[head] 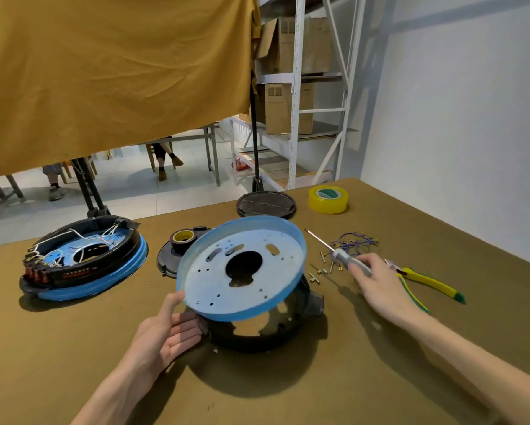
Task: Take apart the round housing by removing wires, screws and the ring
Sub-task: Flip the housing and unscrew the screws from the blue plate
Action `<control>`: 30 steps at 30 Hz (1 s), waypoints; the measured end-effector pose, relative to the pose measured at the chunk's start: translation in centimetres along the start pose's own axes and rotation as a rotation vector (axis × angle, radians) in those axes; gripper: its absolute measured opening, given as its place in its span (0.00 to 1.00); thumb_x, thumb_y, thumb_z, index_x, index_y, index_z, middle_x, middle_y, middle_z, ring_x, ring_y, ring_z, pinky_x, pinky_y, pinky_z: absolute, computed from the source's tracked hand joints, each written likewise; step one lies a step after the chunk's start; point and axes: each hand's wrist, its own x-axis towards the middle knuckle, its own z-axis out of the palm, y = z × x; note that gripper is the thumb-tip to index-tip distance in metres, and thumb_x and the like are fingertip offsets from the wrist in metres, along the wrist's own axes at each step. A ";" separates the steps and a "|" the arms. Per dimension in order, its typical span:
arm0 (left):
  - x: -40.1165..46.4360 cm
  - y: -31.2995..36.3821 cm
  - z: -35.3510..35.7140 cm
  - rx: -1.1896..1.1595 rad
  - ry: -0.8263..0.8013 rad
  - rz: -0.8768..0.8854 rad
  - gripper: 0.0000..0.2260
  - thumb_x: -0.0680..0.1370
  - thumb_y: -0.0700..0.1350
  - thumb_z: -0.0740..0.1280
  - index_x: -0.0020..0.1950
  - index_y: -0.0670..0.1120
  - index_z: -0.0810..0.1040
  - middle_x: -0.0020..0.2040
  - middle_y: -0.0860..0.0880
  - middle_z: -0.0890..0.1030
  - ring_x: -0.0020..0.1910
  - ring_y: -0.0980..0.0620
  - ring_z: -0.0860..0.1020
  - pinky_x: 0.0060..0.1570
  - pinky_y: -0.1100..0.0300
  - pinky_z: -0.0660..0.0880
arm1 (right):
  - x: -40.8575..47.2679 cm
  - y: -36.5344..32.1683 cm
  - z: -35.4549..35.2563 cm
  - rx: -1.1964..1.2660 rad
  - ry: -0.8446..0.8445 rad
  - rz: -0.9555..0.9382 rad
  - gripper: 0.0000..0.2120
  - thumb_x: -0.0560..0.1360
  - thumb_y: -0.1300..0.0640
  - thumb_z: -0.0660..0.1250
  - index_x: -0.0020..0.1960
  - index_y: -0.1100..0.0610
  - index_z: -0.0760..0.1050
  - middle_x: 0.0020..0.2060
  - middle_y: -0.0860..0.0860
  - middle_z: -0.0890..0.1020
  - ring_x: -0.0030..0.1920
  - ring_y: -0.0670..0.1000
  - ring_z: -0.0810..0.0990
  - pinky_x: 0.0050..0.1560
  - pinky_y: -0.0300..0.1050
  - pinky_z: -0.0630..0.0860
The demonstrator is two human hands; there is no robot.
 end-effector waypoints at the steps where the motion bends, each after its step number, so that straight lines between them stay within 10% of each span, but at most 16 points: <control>1: 0.1 0.0 0.0 -0.020 0.000 0.001 0.41 0.58 0.65 0.76 0.58 0.36 0.79 0.46 0.37 0.87 0.45 0.42 0.88 0.39 0.55 0.85 | -0.5 0.7 0.4 -0.069 0.011 -0.020 0.10 0.84 0.49 0.62 0.60 0.53 0.73 0.42 0.47 0.81 0.39 0.47 0.79 0.38 0.46 0.72; 18: 1.3 -0.3 -0.4 0.052 -0.039 0.030 0.39 0.56 0.63 0.78 0.56 0.36 0.79 0.45 0.37 0.87 0.44 0.42 0.88 0.35 0.55 0.85 | -2.0 1.9 1.4 -0.885 0.164 -0.177 0.17 0.82 0.43 0.61 0.64 0.53 0.72 0.55 0.50 0.79 0.53 0.50 0.78 0.47 0.40 0.74; 24: 1.7 -0.5 -0.6 0.102 -0.072 0.040 0.39 0.56 0.62 0.80 0.57 0.37 0.79 0.46 0.38 0.88 0.46 0.42 0.88 0.36 0.56 0.84 | -2.1 -5.7 2.8 -0.377 0.257 -0.607 0.05 0.76 0.61 0.70 0.51 0.58 0.80 0.46 0.51 0.79 0.46 0.52 0.76 0.49 0.47 0.74; 30: 1.6 -0.6 -0.8 0.108 -0.103 0.035 0.39 0.57 0.63 0.80 0.57 0.37 0.80 0.47 0.38 0.88 0.47 0.42 0.88 0.39 0.57 0.84 | -1.9 -14.4 8.5 -0.156 -0.481 -0.745 0.08 0.80 0.53 0.69 0.57 0.52 0.83 0.40 0.44 0.80 0.39 0.43 0.76 0.40 0.34 0.70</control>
